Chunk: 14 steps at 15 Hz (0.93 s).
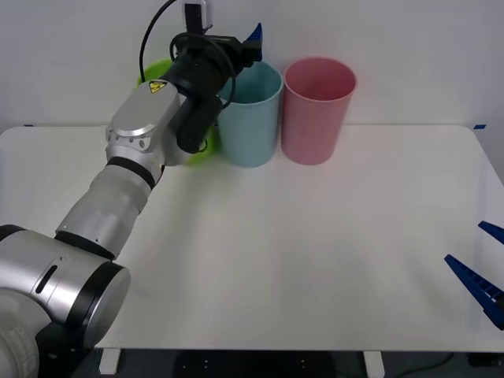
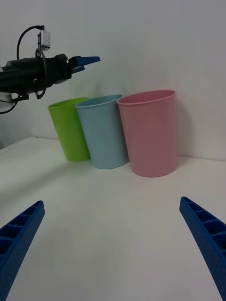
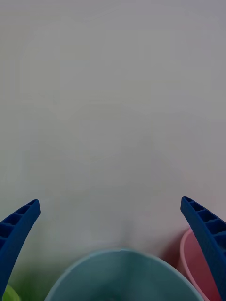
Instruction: Grasp the object on the table and drop it into the matching bin: aluminum can to the light blue bin, PET bottle to the pink bin.
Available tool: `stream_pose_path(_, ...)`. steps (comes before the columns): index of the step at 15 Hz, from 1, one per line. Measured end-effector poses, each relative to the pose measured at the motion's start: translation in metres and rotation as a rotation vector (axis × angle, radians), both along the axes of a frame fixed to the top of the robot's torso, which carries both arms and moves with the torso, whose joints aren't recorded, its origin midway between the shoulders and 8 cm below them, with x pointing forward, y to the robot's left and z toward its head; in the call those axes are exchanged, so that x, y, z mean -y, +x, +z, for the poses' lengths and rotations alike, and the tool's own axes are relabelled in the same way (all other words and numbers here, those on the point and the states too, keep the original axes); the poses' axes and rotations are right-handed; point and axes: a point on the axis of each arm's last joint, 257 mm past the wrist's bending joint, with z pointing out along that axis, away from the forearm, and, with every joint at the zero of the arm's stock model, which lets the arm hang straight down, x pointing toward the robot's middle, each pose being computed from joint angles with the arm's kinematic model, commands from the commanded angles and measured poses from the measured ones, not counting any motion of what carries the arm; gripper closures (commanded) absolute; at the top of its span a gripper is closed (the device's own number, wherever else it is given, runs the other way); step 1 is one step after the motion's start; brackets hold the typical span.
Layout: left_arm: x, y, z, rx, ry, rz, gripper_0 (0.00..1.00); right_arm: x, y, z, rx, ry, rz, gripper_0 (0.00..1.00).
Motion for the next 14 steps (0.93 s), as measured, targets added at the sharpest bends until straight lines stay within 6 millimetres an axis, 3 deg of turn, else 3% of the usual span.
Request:
stream_pose_path(7,-0.038,-0.026,-0.005,0.008,-0.067,-0.089,0.00,0.000,0.000,0.000,0.000,0.000,0.000,0.00)
stream_pose_path(14,-0.102,-0.090,-0.025,0.045,-0.084,-0.123,0.00,0.000,0.000,0.000,0.000,0.000,0.000,0.00)
